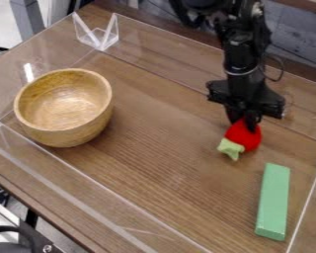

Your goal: Move the red fruit to the right

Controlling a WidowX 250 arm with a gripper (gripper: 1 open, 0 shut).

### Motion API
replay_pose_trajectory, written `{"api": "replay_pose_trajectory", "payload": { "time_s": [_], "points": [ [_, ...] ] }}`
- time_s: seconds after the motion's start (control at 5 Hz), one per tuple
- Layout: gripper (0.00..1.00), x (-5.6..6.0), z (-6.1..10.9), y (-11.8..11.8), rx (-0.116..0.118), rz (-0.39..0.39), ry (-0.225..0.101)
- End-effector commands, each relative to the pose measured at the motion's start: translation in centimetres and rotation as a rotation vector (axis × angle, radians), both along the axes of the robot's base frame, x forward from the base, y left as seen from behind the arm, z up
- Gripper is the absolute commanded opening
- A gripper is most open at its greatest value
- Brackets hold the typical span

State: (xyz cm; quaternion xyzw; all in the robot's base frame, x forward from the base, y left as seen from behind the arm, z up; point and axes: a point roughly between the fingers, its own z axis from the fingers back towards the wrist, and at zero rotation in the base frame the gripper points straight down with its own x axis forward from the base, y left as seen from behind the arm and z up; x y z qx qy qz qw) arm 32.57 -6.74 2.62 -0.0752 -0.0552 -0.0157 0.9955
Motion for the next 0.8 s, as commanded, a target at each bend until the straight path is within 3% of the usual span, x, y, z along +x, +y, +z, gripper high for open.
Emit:
{"api": "replay_pose_trajectory", "payload": {
  "time_s": [0.0,0.6],
  "points": [
    [0.00,-1.1,1.8,-0.5,-0.009,-0.017,-0.014],
    [0.00,-4.3,3.7,-3.0,-0.031,-0.068,-0.019]
  ]
}}
